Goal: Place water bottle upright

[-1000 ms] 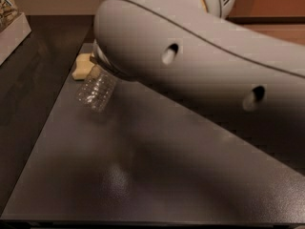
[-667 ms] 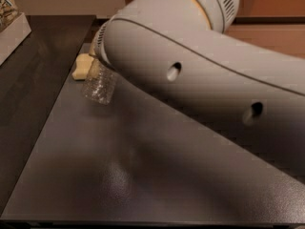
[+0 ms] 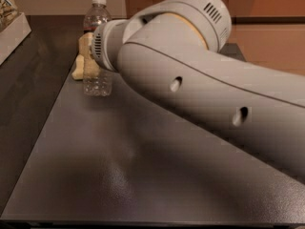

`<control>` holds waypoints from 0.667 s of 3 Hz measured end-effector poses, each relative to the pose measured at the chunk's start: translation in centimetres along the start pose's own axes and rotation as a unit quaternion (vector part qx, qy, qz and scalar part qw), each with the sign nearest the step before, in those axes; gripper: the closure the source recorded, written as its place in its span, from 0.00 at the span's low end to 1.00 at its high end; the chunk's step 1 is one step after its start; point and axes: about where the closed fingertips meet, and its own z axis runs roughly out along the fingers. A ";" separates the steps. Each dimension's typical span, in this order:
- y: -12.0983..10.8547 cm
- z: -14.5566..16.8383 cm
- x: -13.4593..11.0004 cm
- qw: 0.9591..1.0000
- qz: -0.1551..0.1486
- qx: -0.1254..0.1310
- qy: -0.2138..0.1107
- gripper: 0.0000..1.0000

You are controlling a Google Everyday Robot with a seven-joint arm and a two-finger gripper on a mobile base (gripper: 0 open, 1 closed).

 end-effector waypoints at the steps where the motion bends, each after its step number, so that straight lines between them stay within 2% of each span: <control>1: 0.2 -0.3 -0.5 0.998 -0.048 0.015 0.035 1.00; 2: 1.2 -2.6 0.8 0.993 -0.072 0.022 0.094 1.00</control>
Offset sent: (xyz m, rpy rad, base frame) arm -0.0090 -0.0034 -0.0089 0.0048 -0.4909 -0.0369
